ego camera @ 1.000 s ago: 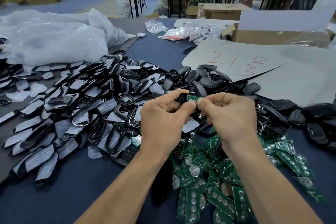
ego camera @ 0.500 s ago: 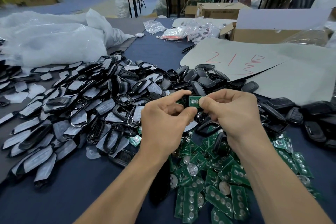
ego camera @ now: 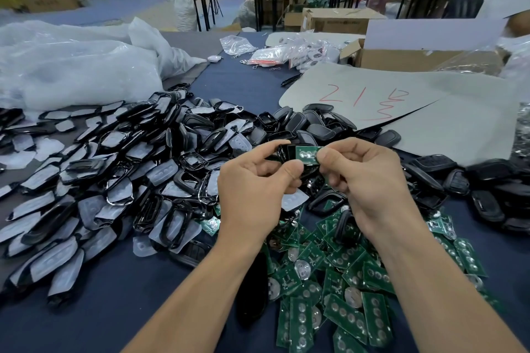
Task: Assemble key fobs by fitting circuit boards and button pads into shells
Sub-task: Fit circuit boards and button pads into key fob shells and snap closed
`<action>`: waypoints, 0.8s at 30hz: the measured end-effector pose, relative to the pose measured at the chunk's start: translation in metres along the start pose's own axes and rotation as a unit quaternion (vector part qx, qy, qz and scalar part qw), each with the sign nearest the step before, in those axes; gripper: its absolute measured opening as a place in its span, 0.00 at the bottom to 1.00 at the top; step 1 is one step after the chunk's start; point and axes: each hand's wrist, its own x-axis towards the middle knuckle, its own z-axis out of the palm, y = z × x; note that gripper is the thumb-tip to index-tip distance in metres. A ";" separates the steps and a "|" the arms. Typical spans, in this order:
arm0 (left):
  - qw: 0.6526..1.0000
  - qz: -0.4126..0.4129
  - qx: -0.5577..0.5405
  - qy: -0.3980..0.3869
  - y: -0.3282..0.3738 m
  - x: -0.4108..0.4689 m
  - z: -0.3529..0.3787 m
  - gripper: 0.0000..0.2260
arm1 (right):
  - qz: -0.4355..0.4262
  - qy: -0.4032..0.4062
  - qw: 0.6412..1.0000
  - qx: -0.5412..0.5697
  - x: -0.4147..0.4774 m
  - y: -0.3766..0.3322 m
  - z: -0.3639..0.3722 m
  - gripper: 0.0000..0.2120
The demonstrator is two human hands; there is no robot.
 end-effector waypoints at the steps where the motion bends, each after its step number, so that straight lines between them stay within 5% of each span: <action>1: 1.000 -0.004 -0.002 -0.003 0.000 0.000 0.000 0.16 | 0.001 0.000 1.000 0.005 0.000 0.000 0.000 0.09; 24: 0.997 -0.043 -0.045 -0.040 -0.003 0.007 -0.003 0.16 | -0.003 0.011 0.998 0.062 0.002 0.001 0.002 0.10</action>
